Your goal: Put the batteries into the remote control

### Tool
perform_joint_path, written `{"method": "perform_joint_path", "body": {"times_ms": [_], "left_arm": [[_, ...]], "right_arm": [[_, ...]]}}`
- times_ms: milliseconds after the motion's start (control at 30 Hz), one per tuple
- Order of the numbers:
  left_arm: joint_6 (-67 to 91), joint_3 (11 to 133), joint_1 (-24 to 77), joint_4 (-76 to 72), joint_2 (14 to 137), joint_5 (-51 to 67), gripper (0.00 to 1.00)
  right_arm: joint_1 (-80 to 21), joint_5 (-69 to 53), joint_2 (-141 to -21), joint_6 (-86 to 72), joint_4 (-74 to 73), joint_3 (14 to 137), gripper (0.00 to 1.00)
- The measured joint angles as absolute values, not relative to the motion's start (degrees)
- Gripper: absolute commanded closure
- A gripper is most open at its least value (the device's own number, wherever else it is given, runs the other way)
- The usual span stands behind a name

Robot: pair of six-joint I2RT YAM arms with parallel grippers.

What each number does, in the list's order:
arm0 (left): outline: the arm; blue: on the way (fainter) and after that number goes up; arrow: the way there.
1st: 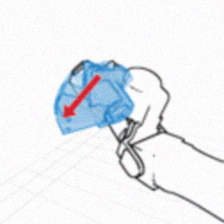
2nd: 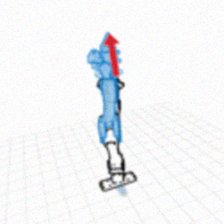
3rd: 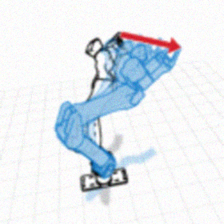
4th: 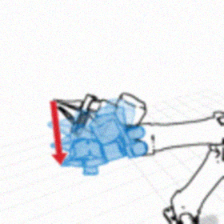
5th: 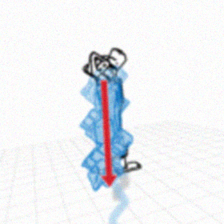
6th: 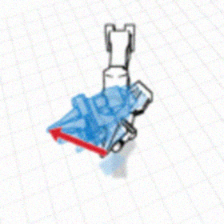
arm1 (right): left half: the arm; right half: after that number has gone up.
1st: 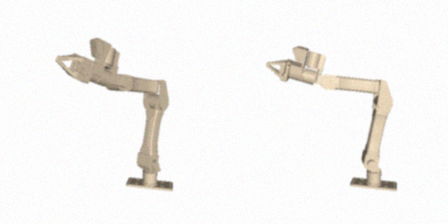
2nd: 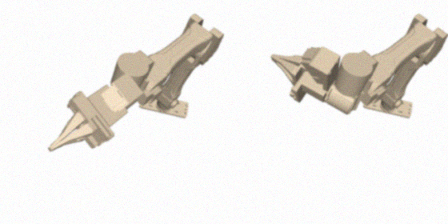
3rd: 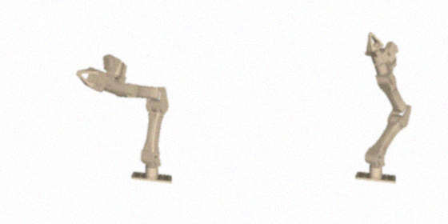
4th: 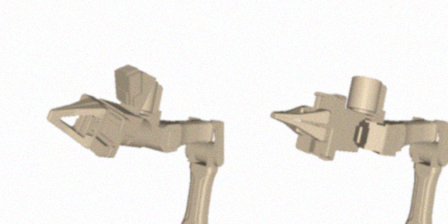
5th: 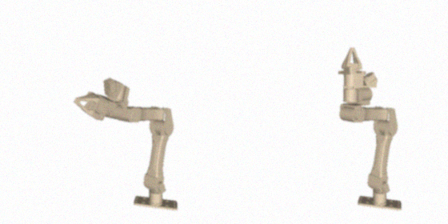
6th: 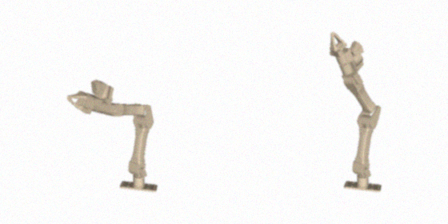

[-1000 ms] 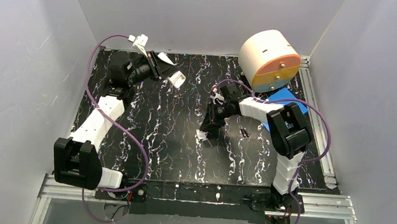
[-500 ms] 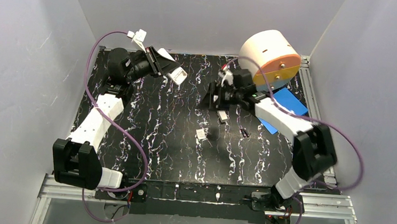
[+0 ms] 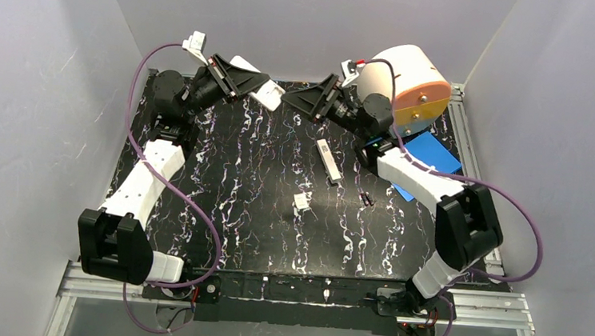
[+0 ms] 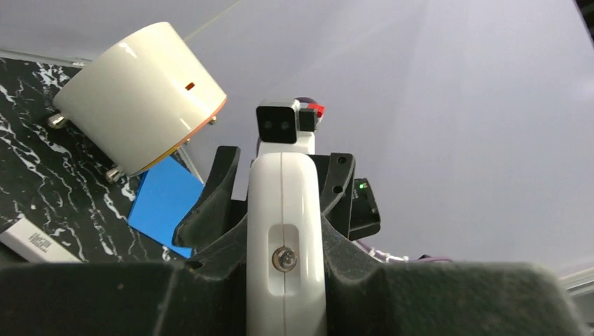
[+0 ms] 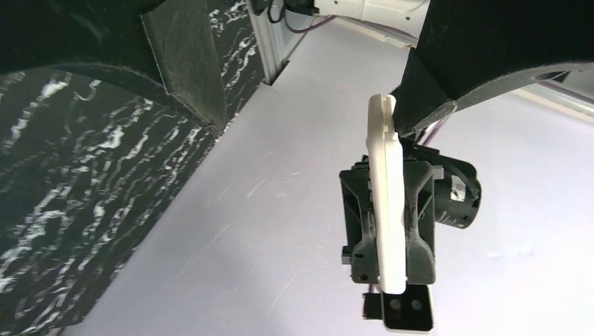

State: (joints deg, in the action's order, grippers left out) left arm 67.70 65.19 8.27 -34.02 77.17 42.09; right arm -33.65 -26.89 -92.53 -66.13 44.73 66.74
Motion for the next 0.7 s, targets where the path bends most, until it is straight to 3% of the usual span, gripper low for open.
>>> {"method": "perform_joint_path", "body": {"times_ms": [333, 433, 567, 700], "left_arm": [[74.76, 65.32, 8.23, -37.80, 77.19, 41.04, 1.00], [75.22, 65.65, 8.34, -38.57, 77.06, 41.06, 0.93], [75.44, 65.78, 8.34, -38.85, 76.95, 41.17, 0.72], [75.05, 65.76, 8.32, -38.74, 76.36, 41.12, 0.39]], "right_arm": [[-38.48, -27.05, -97.25, -75.59, 56.34, 74.56, 0.43], [-38.48, -27.09, -98.19, -77.43, 58.02, 74.59, 0.59], [-38.48, -26.76, -98.76, -78.06, 57.06, 74.87, 0.83], [-38.48, -26.52, -98.85, -77.65, 54.35, 76.49, 0.93]]}}
